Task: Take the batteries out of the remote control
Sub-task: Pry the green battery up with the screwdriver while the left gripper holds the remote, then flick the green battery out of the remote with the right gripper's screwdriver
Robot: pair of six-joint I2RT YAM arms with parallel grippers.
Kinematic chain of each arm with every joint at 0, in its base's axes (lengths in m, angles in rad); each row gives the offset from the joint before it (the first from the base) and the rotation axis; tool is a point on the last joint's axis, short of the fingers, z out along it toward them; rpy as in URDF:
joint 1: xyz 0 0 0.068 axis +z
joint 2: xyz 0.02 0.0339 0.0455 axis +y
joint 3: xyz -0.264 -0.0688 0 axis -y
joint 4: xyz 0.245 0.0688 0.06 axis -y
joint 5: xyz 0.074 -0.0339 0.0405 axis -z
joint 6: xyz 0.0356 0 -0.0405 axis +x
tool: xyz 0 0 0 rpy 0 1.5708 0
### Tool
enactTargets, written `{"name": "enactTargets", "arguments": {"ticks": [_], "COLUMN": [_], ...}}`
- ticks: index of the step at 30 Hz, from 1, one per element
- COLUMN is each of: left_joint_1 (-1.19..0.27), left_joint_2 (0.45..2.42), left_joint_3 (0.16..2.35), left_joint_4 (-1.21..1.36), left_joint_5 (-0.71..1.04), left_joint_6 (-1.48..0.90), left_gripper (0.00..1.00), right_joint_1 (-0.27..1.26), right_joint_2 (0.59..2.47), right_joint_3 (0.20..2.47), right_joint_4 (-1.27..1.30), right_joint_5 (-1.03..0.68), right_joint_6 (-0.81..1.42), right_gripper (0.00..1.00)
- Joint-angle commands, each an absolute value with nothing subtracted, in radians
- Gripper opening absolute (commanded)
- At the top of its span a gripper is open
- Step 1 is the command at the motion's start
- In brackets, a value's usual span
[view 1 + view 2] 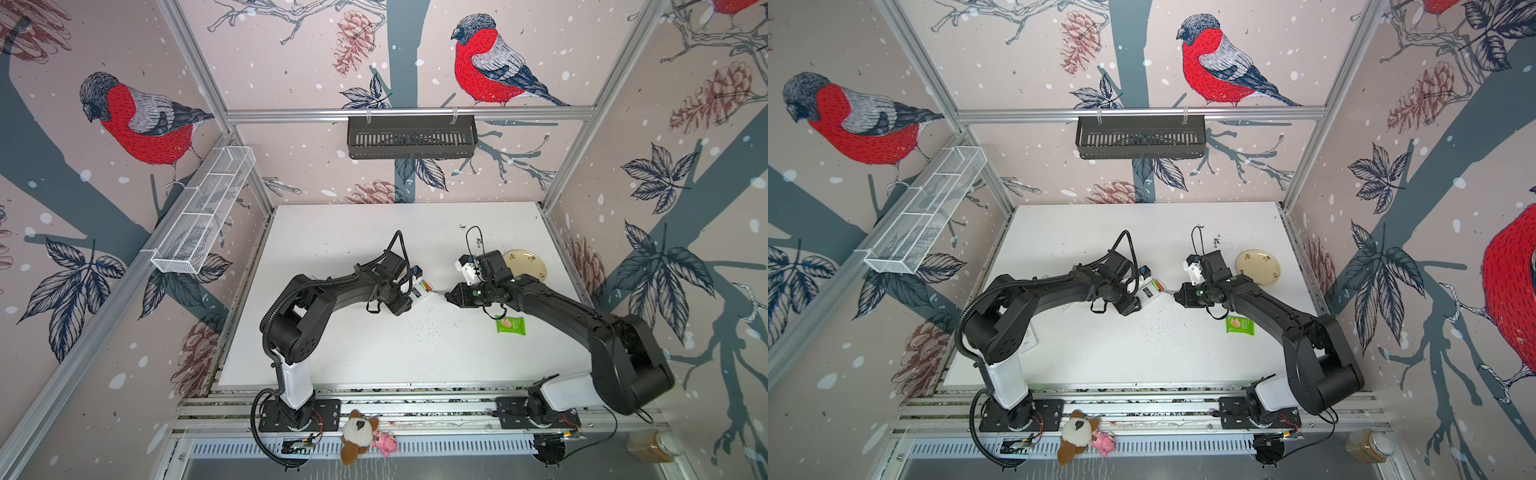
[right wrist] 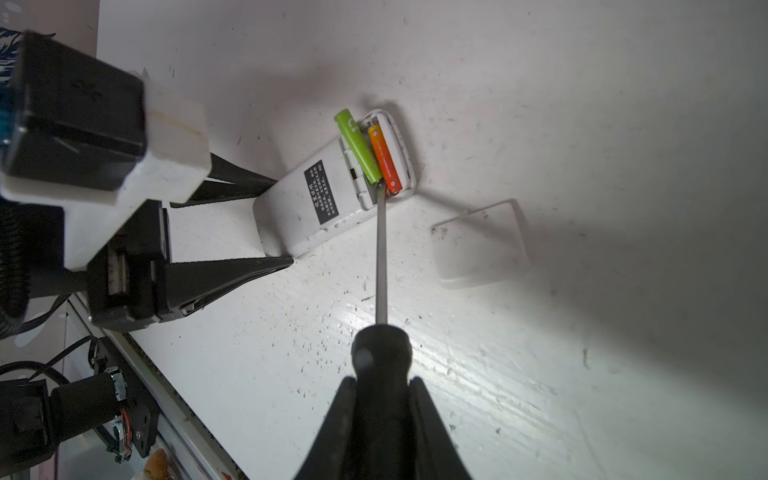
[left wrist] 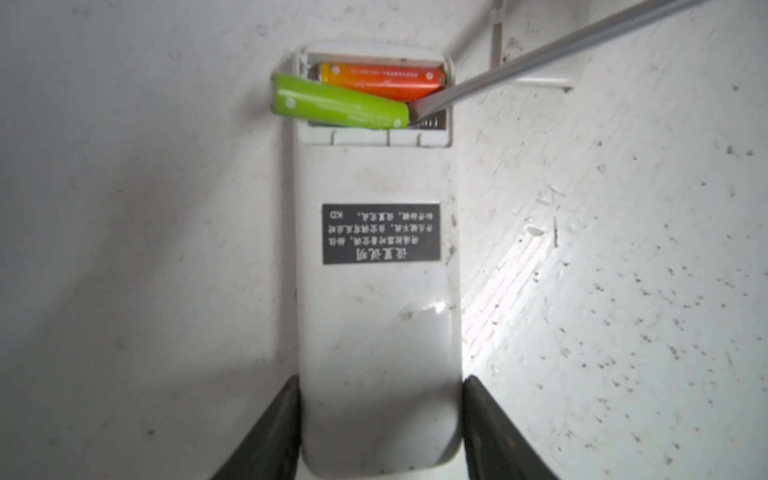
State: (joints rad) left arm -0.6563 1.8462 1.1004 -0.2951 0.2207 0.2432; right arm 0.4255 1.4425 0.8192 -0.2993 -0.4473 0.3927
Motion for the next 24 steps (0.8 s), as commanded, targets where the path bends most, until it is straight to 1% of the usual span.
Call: {"name": "enactTargets", "arguments": {"ticks": [1, 8, 24], "left_joint_1": [-0.666, -0.669, -0.667], "left_joint_2": [1.851, 1.867, 1.879], "left_joint_3": [1.107, 1.122, 1.117], "left_joint_4": [-0.320, -0.335, -0.327], "left_joint_5": [0.257, 0.304, 0.285], "left_joint_6": [0.268, 0.266, 0.253], "left_gripper": [0.00, 0.00, 0.00], "right_joint_1": [0.431, 0.433, 0.428], "right_joint_2": [1.464, 1.468, 1.408], "right_joint_3": [0.821, 0.765, 0.776], "right_joint_4": [-0.266, -0.088, -0.050], "right_joint_5": [-0.430, -0.530, -0.526], "right_joint_6": [0.393, 0.451, 0.483], "right_gripper": [0.01, 0.01, 0.01]}}
